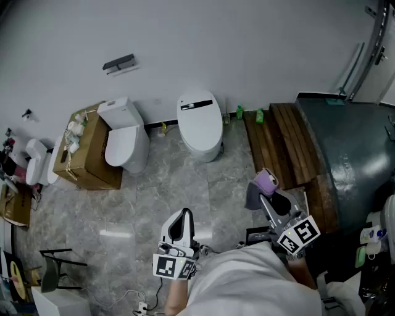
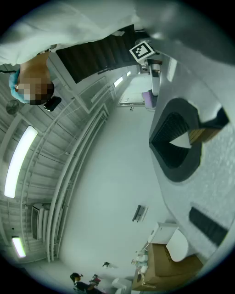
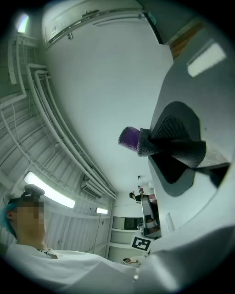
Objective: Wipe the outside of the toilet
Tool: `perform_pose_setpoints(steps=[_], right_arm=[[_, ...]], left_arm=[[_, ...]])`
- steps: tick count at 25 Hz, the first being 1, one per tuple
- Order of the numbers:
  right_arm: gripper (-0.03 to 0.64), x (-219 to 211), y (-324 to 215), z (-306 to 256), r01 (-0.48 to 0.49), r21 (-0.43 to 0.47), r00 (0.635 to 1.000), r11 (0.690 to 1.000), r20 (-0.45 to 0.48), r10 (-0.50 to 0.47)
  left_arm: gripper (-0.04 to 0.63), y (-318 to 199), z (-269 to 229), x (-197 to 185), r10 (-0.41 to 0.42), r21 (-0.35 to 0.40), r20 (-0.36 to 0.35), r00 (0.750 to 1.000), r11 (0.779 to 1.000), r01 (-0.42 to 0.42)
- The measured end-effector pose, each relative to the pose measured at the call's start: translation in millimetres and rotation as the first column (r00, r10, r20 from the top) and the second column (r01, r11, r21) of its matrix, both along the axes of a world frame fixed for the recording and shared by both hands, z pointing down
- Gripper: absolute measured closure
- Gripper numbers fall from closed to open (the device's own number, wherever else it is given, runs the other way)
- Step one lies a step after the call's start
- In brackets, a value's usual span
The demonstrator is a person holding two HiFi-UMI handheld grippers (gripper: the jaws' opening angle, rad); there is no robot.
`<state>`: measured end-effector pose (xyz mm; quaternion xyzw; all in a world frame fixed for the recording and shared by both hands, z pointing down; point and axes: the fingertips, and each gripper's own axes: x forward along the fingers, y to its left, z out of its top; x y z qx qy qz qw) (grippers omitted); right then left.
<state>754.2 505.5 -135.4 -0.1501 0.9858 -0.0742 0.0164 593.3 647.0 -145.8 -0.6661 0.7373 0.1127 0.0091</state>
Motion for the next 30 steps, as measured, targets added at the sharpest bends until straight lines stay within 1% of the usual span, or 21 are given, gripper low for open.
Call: perform_pose_setpoints(steps=[5, 8, 13, 17, 19, 21, 25, 27, 30], right_arm=[[0.526, 39, -21, 2, 0.0, -0.004, 1.0, 1.0, 0.029, 0.0], [0.526, 51, -28, 7, 0.006, -0.022, 0.999, 1.0, 0.035, -0.005], [0.526, 63, -36, 13, 0.022, -0.037, 0.999, 0.999, 0.037, -0.021], [0.526, 73, -41, 16, 0.036, -0.028, 0.999, 0.999, 0.017, -0.035], [0.525, 80, -45, 17, 0.043, -0.033, 0.999, 0.999, 0.021, -0.043], [0.525, 85, -52, 19, 0.048, -0.048, 0.999, 0.998, 0.029, -0.046], [0.524, 93, -66, 28, 0.035, -0.084, 0.999, 0.996, 0.014, -0.034], [0.523, 90, -74, 30, 0.03, -0.084, 1.0, 0.996, 0.004, -0.03], [0.523, 74, -91, 33, 0.019, -0.08, 1.0, 0.997, -0.016, -0.02]], left_arm=[[0.592, -15, 7, 42, 0.002, -0.022, 0.015, 1.0, 1.0, -0.002], [0.592, -21, 5, 54, -0.005, -0.03, 0.028, 1.0, 1.0, 0.006], [0.592, -29, 8, 70, -0.015, -0.045, 0.024, 1.0, 0.999, 0.016], [0.592, -38, 12, 83, -0.018, -0.037, 0.011, 1.0, 0.999, 0.018], [0.592, -44, 14, 89, -0.018, -0.029, 0.006, 1.0, 0.999, 0.018], [0.592, -52, 18, 93, -0.018, -0.026, -0.001, 1.0, 0.999, 0.018], [0.592, -67, 25, 99, 0.0, -0.032, -0.022, 1.0, 0.999, -0.001], [0.592, -77, 27, 93, 0.01, -0.032, -0.023, 1.0, 0.999, -0.01], [0.592, -95, 28, 73, 0.01, -0.022, -0.031, 0.999, 1.0, -0.011]])
